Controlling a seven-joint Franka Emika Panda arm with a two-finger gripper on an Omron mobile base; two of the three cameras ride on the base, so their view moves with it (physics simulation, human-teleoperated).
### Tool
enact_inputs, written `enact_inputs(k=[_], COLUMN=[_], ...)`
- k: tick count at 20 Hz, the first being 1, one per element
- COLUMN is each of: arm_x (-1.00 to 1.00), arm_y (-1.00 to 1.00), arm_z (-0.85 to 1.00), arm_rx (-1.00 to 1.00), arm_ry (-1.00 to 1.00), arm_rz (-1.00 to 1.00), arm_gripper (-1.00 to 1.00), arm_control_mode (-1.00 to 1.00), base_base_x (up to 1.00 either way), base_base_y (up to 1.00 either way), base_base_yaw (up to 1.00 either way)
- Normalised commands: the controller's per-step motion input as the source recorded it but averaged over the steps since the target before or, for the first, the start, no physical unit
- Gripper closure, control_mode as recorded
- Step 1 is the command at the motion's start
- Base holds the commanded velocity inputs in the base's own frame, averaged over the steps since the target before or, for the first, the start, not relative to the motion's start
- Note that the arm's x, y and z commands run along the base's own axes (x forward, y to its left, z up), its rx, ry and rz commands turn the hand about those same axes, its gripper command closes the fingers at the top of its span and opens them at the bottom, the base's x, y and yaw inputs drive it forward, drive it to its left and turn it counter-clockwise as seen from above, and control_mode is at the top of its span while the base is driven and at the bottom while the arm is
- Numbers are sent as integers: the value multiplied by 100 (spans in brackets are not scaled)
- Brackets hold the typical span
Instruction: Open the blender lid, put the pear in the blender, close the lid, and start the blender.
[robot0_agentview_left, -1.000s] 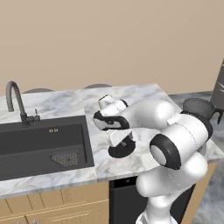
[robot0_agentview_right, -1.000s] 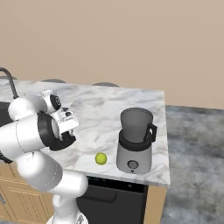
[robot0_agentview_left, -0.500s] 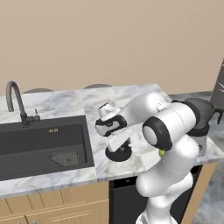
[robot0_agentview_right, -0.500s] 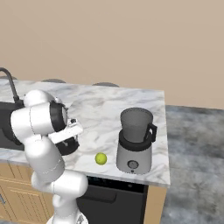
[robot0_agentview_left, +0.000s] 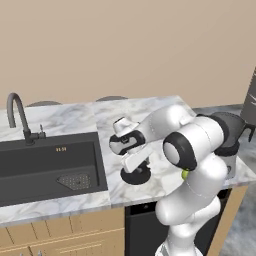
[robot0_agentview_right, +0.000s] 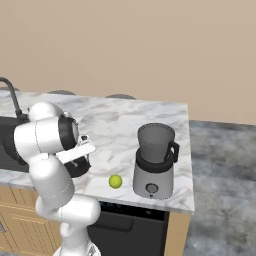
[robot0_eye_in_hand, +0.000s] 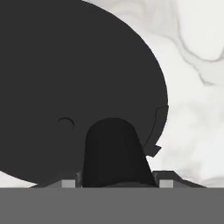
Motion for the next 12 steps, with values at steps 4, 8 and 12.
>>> enact_inputs(k=[4, 8, 12], arm_x=[-18, -21, -36], arm_y=[-13, -20, -28], arm_z=[26, 40, 46], arm_rx=[0, 0, 0], arm_ry=[-6, -15, -22], arm_rz=[0, 0, 1], arm_gripper=[-100, -100, -100], arm_control_mode=[-100, -100, -100], base_base_x=[0, 0, 0], base_base_y=[0, 0, 0], base_base_yaw=[0, 0, 0])
